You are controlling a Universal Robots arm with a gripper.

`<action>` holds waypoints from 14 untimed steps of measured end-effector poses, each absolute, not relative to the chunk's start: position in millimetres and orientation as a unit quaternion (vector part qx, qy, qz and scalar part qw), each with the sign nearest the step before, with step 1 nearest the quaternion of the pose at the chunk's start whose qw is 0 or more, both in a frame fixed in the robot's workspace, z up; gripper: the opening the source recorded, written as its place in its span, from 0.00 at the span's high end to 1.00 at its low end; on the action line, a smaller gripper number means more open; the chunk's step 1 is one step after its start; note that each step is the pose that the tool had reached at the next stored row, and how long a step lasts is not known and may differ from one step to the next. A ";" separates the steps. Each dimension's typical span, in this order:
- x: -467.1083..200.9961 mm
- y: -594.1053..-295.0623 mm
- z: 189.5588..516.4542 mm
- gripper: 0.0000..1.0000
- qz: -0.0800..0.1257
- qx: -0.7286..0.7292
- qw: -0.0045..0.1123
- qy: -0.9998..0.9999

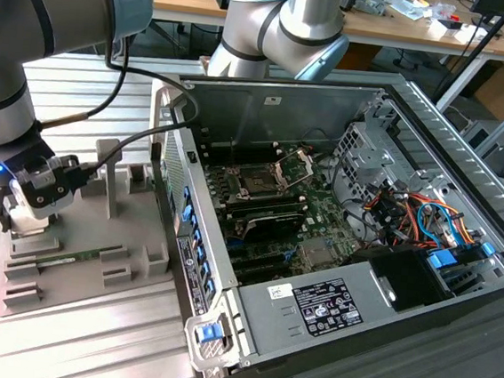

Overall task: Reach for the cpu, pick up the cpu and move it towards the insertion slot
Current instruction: 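Pick up the cpu and move it towards the insertion slot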

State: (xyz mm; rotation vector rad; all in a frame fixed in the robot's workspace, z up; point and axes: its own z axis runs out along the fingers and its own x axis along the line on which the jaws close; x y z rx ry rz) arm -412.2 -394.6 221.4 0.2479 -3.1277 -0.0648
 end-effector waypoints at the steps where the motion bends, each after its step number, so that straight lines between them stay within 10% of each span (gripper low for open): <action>1: -412.2 -394.6 221.8 0.45 -0.021 0.079 0.002 -0.997; 14: -412.2 -394.7 226.2 0.45 -0.021 0.079 0.002 -0.997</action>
